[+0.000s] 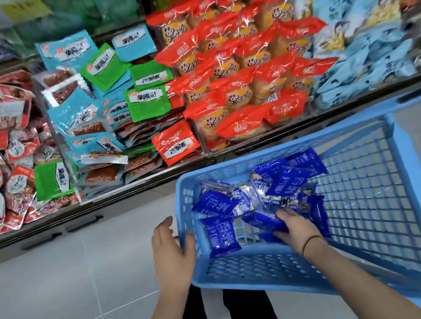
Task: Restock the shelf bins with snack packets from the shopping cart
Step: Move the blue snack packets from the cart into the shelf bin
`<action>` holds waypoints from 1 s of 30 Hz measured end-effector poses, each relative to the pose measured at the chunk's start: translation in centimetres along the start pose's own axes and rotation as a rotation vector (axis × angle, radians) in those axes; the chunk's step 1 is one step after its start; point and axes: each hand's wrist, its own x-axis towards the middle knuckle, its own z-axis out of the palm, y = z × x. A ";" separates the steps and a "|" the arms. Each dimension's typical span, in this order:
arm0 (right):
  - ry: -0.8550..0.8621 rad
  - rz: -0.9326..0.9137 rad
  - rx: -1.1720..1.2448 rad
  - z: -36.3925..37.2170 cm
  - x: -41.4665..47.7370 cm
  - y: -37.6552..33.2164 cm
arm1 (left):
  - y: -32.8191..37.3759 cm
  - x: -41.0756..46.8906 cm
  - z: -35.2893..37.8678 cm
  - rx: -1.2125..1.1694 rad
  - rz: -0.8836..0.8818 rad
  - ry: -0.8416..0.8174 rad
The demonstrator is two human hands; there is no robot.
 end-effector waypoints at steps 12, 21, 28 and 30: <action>0.564 -0.575 0.136 -1.1 -5.1 -6.9 | 6.3 0.3 1.9 -0.938 -0.720 -0.462; 0.834 -0.046 0.966 -2.9 -4.8 -6.3 | 5.3 0.9 0.2 -0.784 -0.592 -0.346; 0.748 -0.877 0.261 -1.5 -7.7 -9.8 | 6.4 1.1 0.8 -1.035 -0.711 -0.565; 0.720 -0.945 0.175 -1.1 -7.8 -9.5 | 5.8 1.2 0.7 -1.023 -0.636 -0.574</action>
